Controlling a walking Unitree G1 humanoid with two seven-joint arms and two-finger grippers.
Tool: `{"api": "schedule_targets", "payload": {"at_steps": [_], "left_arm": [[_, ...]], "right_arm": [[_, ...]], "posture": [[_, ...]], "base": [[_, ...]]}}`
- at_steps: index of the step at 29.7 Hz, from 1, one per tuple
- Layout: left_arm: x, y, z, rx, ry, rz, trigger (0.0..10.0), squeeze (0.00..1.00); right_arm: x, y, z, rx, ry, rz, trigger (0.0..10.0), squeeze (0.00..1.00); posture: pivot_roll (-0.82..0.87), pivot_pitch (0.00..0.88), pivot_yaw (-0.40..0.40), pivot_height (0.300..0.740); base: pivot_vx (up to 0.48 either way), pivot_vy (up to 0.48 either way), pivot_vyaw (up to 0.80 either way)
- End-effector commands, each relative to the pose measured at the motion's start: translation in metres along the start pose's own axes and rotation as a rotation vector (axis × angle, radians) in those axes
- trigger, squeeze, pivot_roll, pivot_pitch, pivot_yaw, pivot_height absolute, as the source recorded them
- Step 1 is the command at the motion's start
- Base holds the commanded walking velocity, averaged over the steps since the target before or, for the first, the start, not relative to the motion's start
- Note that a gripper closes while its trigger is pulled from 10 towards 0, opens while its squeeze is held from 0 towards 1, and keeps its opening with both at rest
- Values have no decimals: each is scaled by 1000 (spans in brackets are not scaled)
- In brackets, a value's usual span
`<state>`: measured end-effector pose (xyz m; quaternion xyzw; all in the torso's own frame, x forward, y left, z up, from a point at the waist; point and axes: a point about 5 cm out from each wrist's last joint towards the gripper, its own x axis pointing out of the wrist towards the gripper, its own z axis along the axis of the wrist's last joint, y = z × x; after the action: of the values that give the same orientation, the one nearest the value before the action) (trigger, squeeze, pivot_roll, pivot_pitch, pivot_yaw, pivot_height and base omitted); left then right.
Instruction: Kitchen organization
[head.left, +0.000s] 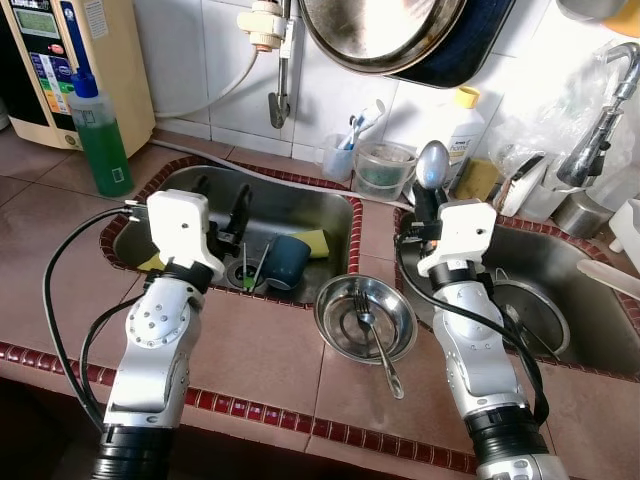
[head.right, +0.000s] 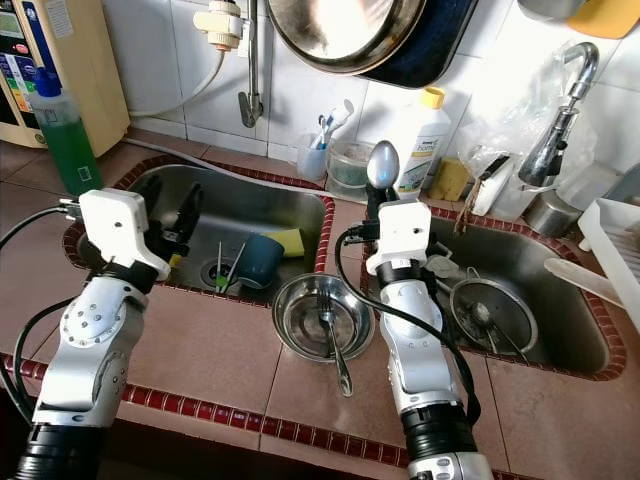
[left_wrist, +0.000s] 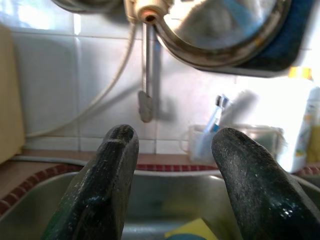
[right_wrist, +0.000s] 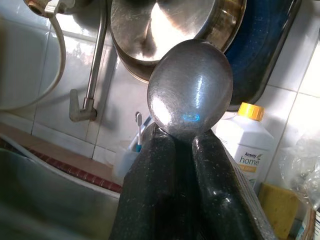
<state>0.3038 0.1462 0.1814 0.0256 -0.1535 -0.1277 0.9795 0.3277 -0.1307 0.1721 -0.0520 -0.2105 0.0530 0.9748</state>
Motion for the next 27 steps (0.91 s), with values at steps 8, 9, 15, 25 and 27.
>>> {"api": "schedule_targets", "payload": {"at_steps": [8,9,15,25,27], "left_arm": [[-1,-19,10,13,-12,-108,10000,0],[-2,-19,10,12,-11,-115,10000,0],[-7,-18,11,38,7,-163,10000,0],[-16,-21,21,54,21,-234,10000,0],[-17,-22,22,50,29,-244,10000,0]], "right_arm": [[11,-19,-1,-14,28,22,10000,0],[13,-19,-2,-13,34,29,10000,0],[26,-24,3,-10,24,56,10000,0],[48,-14,11,72,32,227,10000,0],[50,-12,11,72,39,253,10000,0]], "posture": [[-113,0,-103,732],[-113,0,-103,732],[-101,0,-111,732],[-91,42,-113,732],[-89,48,-113,732]], "base": [[0,0,0],[0,0,0],[0,0,0],[0,0,0],[0,0,0]]}}
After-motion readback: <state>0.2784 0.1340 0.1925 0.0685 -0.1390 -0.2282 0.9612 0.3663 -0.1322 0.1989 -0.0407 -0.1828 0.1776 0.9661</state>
